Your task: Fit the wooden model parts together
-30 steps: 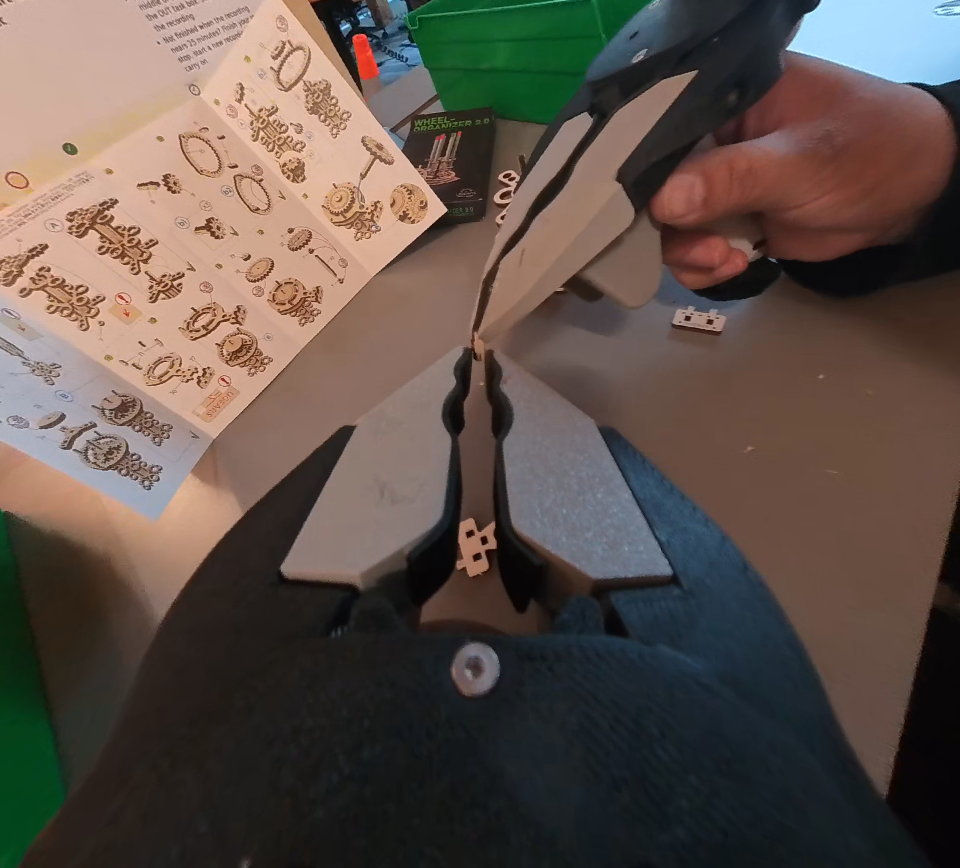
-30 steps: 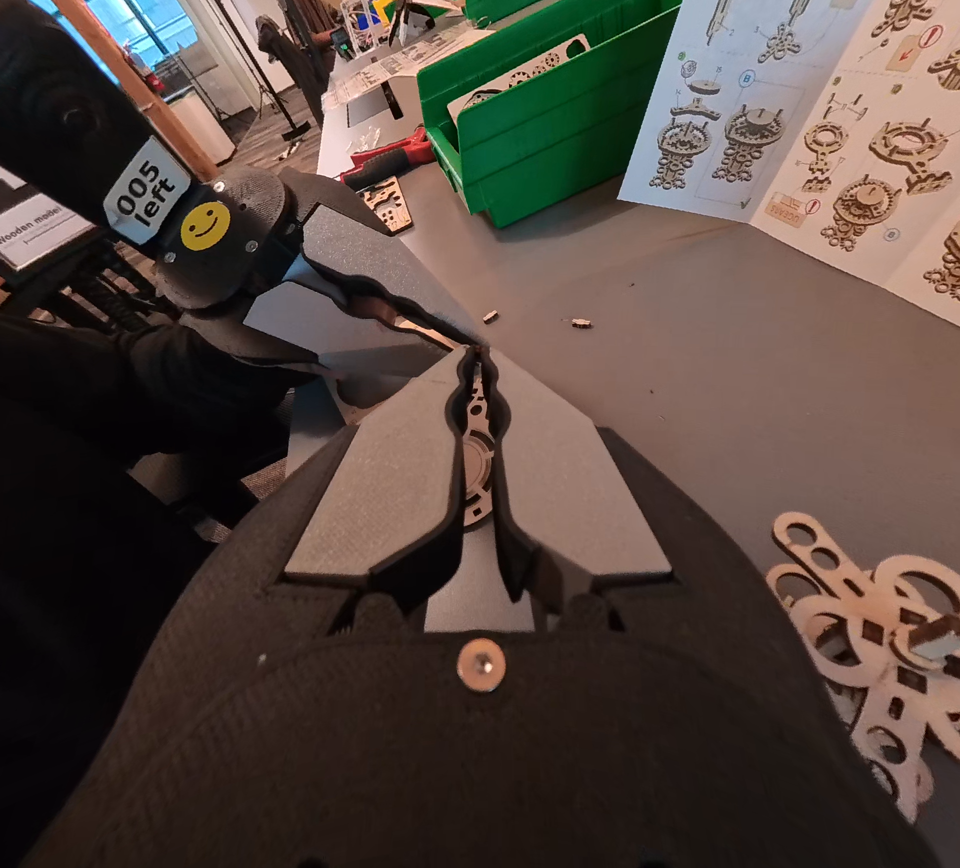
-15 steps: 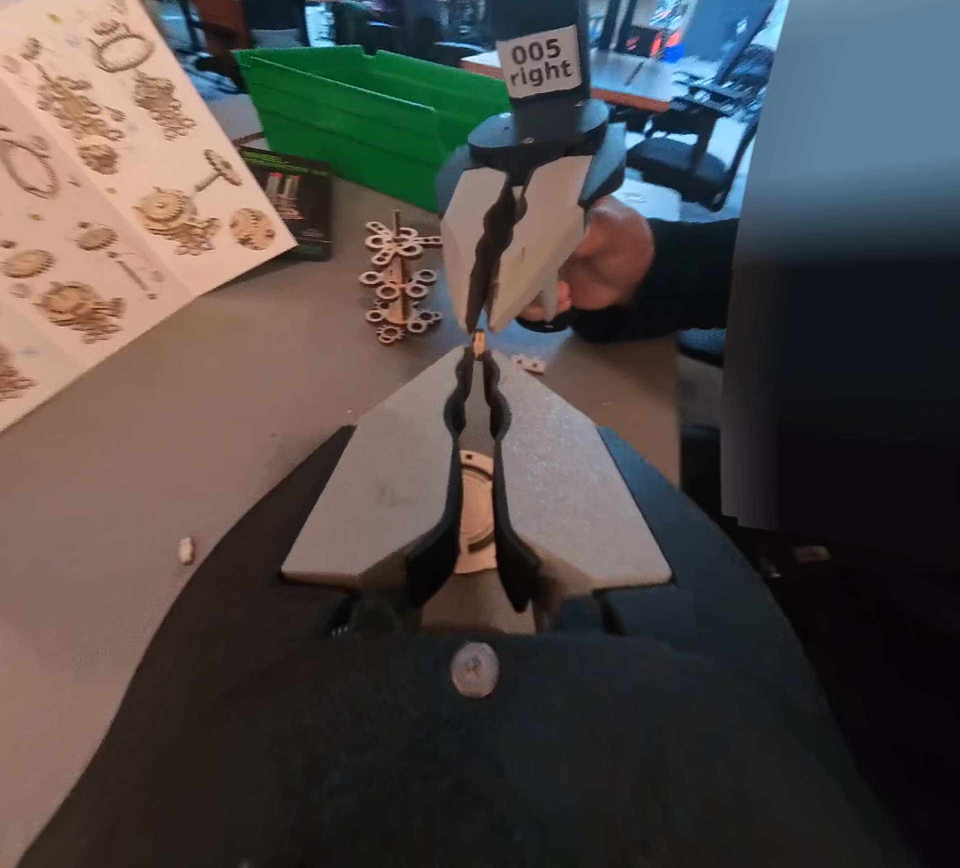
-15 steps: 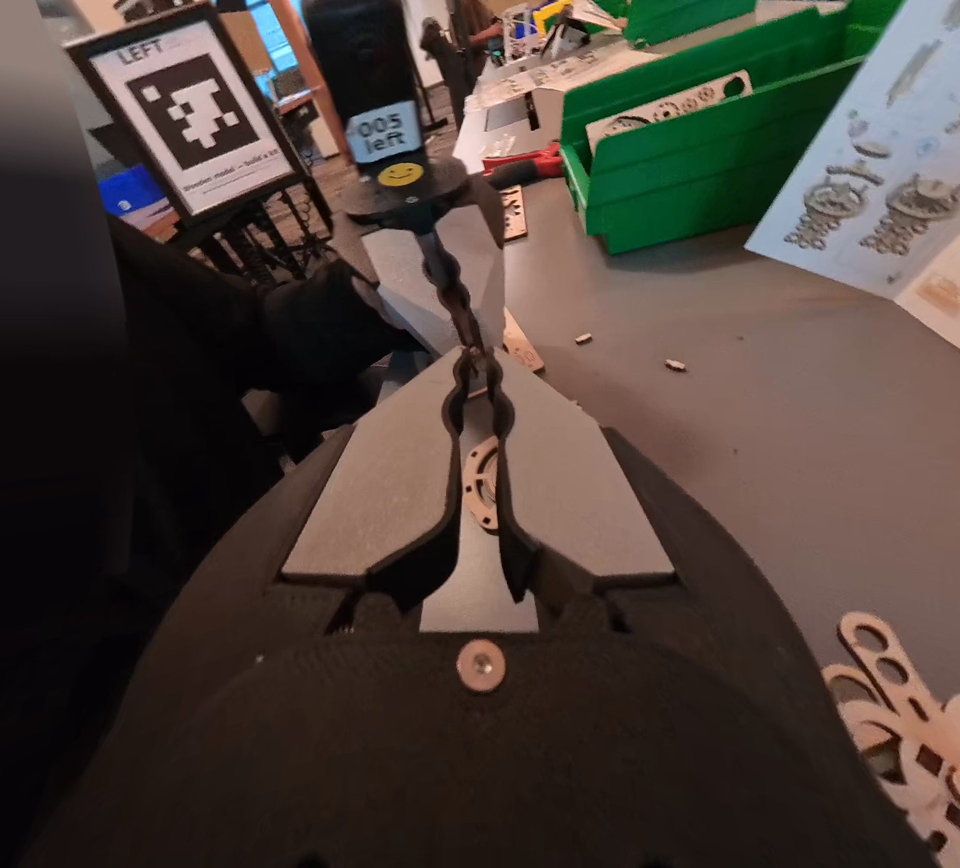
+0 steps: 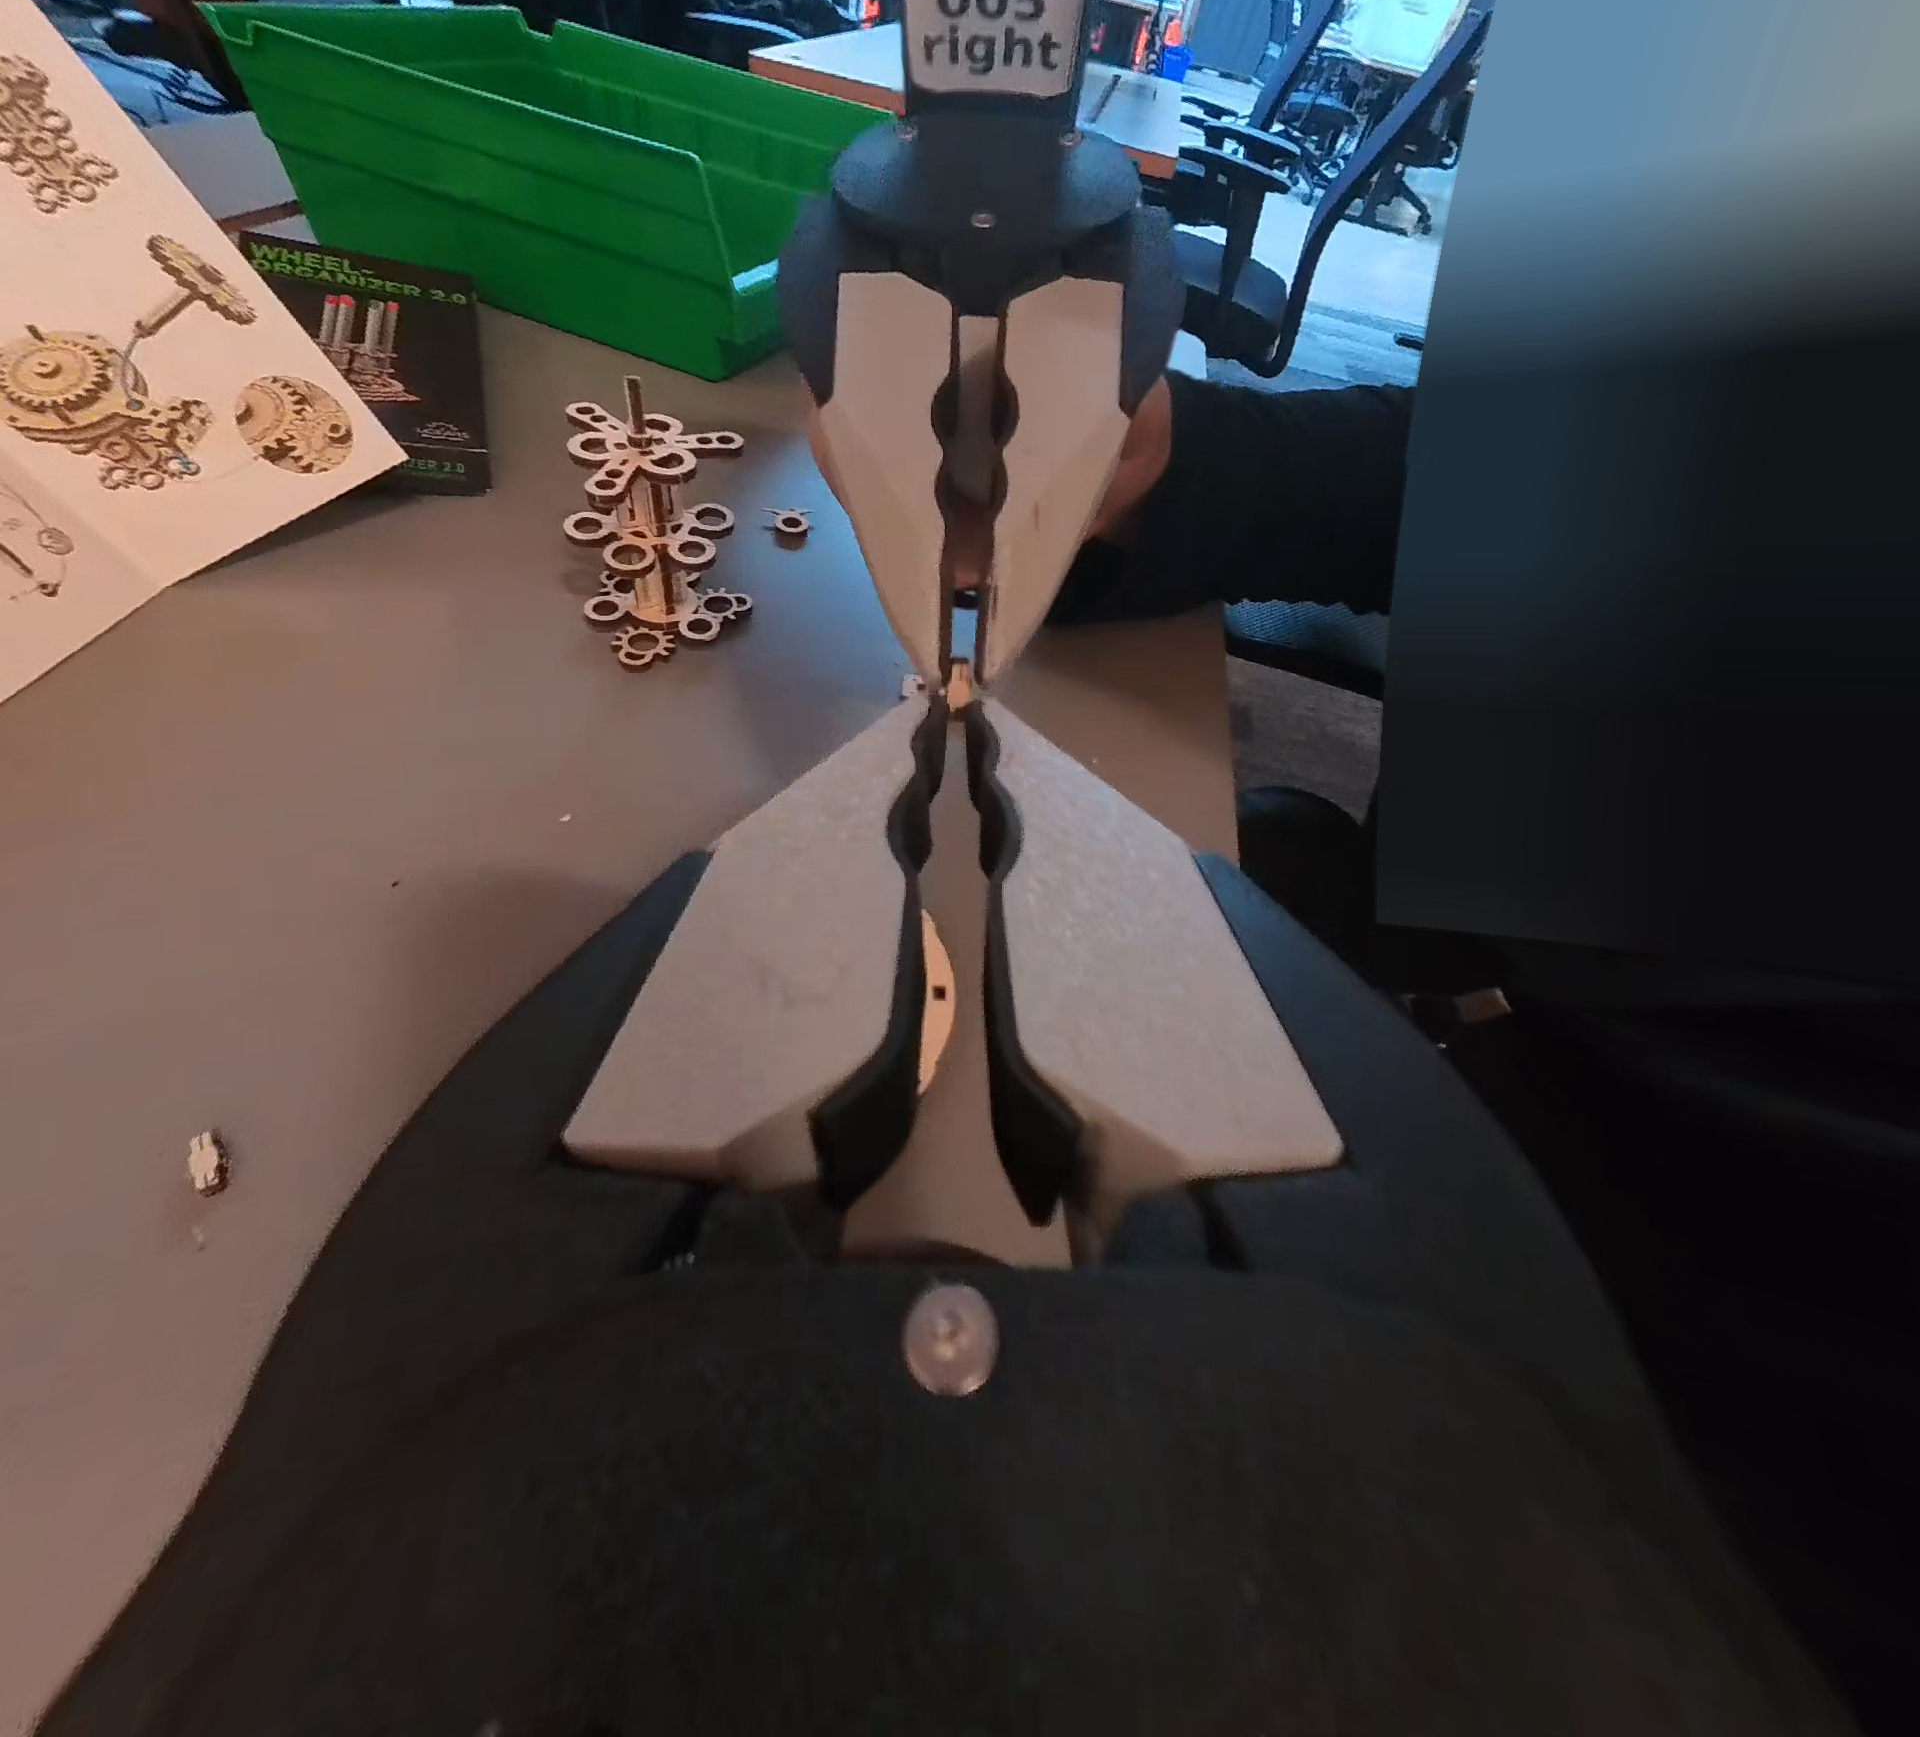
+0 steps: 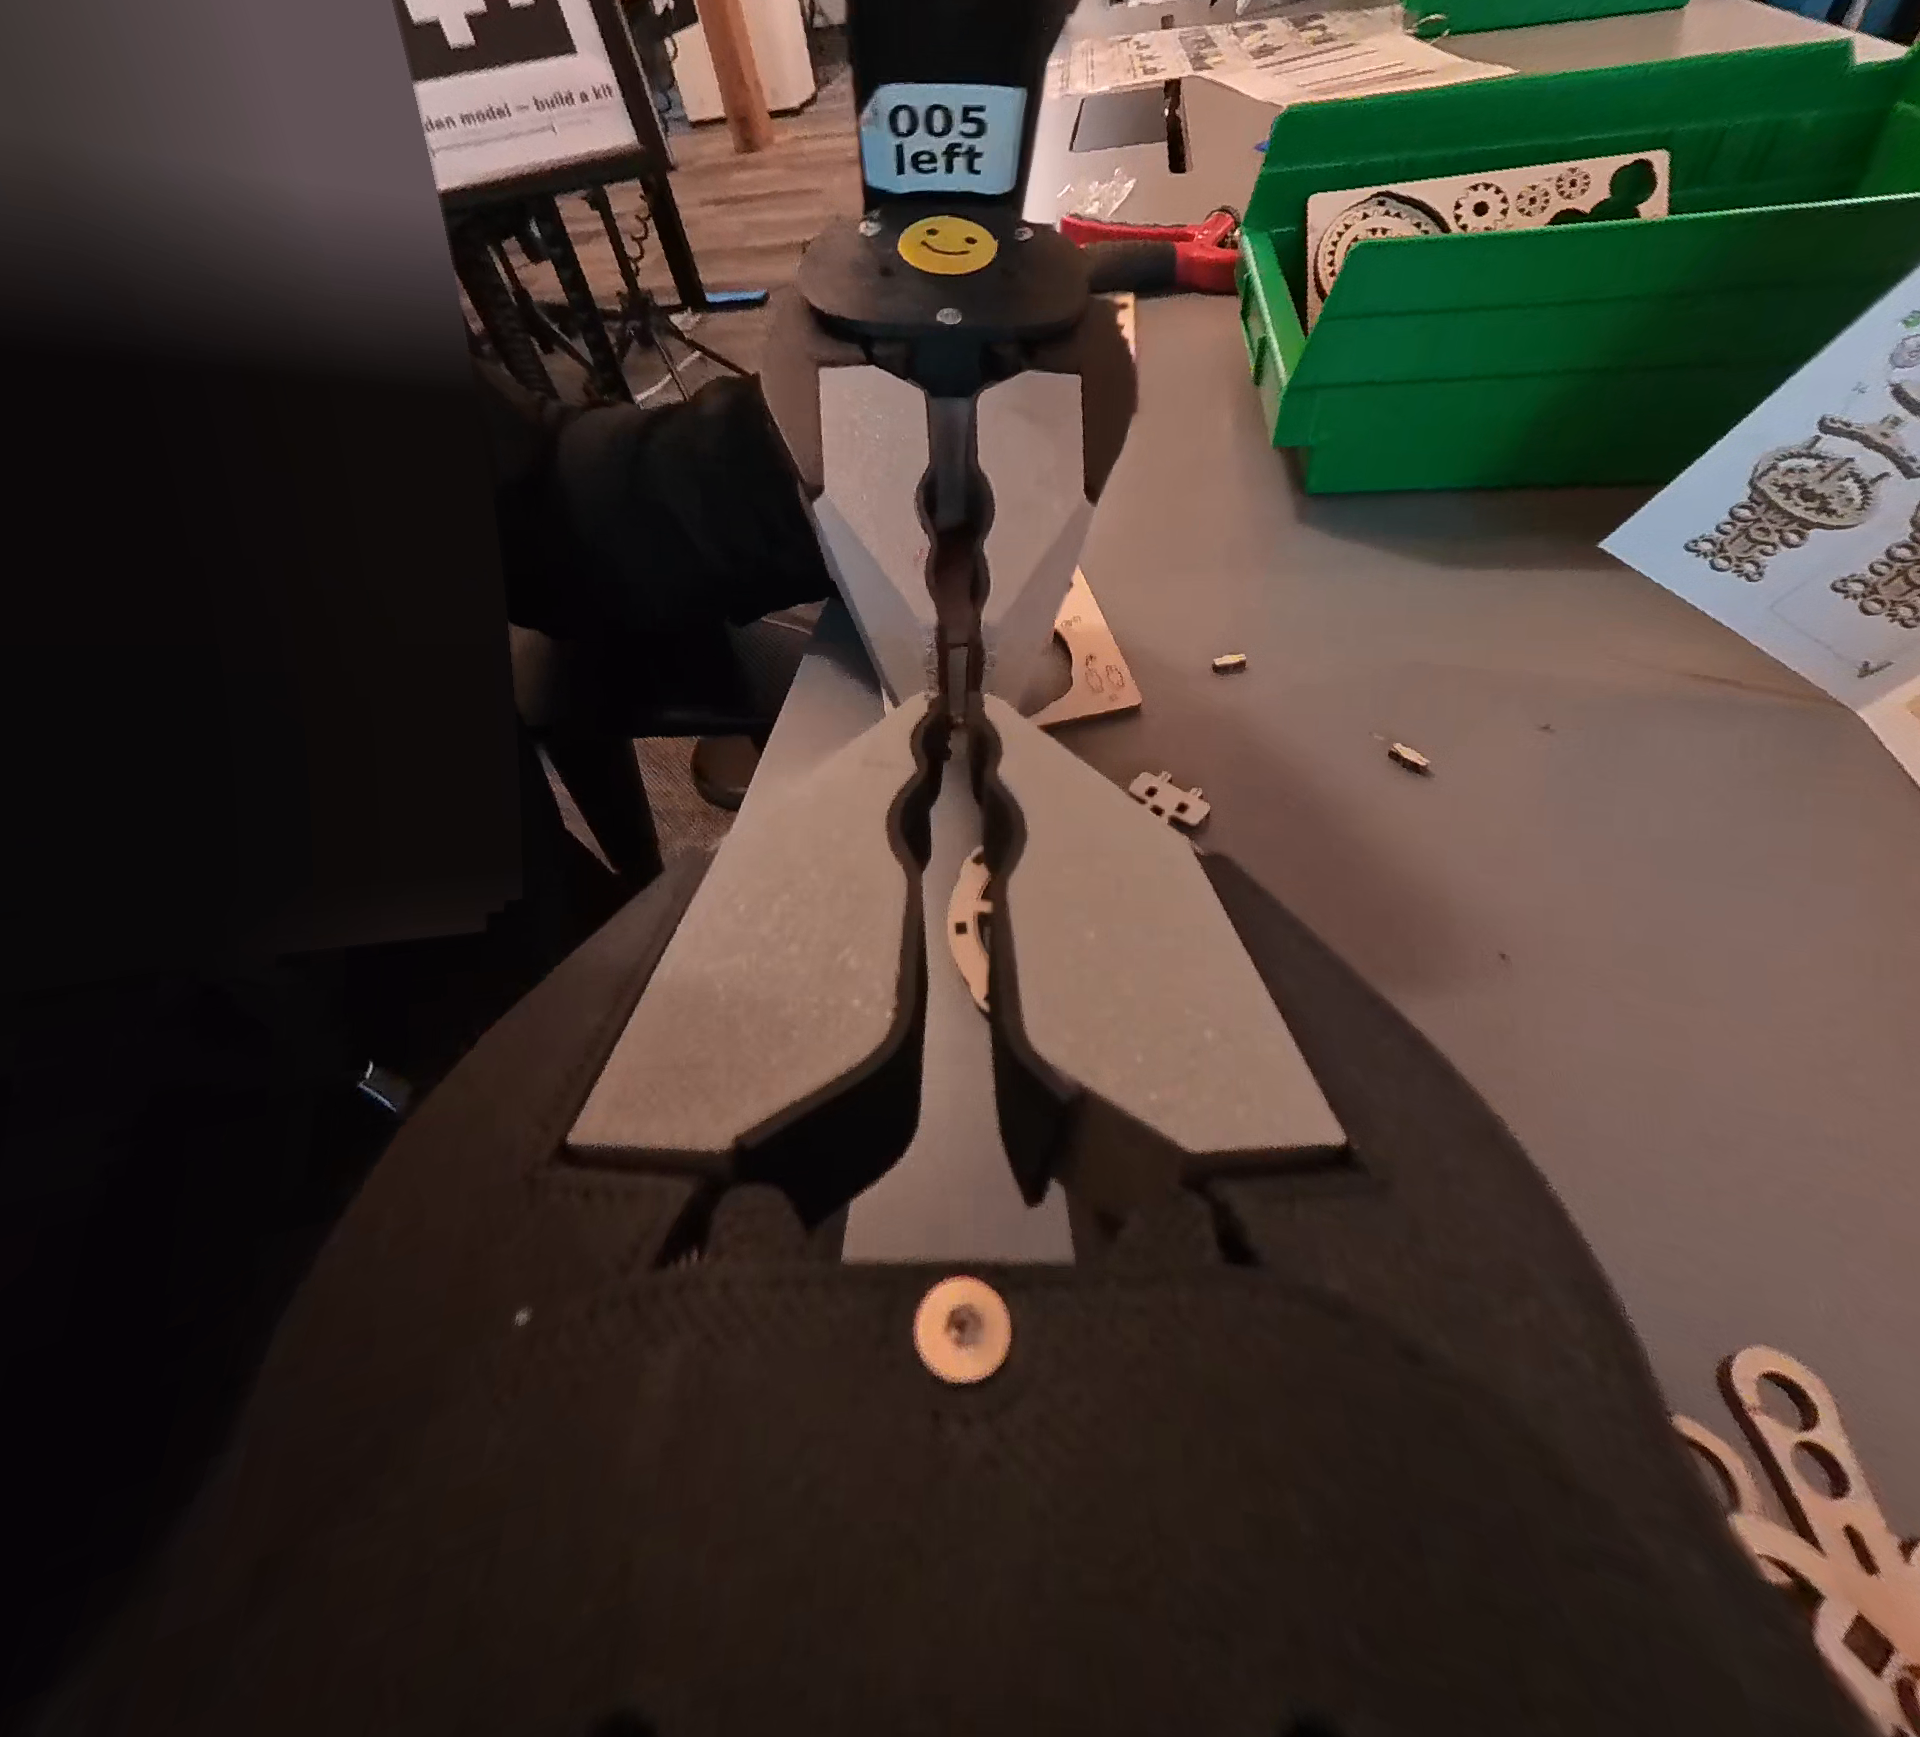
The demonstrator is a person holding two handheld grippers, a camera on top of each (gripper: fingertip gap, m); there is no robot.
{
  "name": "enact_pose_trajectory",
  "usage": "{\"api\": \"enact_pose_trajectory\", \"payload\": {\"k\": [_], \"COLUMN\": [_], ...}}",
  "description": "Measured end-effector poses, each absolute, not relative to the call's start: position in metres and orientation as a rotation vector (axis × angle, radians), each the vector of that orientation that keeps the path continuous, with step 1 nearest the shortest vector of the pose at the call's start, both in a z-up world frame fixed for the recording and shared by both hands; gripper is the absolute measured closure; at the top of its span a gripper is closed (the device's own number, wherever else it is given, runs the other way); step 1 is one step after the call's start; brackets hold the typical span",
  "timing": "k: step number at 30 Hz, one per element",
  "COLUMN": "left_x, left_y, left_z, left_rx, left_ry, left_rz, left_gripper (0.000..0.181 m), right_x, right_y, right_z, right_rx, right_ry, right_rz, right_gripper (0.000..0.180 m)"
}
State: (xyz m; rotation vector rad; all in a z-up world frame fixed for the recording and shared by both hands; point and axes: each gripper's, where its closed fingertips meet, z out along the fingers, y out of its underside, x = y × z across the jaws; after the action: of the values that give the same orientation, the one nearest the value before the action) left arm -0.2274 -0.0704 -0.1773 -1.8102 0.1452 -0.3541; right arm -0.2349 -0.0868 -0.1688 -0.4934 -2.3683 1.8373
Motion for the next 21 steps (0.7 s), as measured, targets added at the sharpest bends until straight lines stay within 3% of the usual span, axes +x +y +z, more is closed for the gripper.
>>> {"api": "enact_pose_trajectory", "payload": {"k": [7, 21], "left_x": [-0.2245, -0.2230], "left_y": [-0.0718, -0.0730], "left_z": [-0.1818, -0.1840], "left_rx": [-1.825, -1.838], "left_ry": [0.165, 0.173], "left_rz": [-0.375, -0.381], "left_gripper": [0.180, 0.180], "right_x": [-0.2291, -0.2293], "right_y": [-0.0852, -0.0848], "right_z": [-0.1759, -0.1794], "right_rx": [-0.426, -0.408], "right_ry": [-2.425, -2.429], "right_rz": [1.750, 1.705], "right_gripper": [0.174, 0.180]}}
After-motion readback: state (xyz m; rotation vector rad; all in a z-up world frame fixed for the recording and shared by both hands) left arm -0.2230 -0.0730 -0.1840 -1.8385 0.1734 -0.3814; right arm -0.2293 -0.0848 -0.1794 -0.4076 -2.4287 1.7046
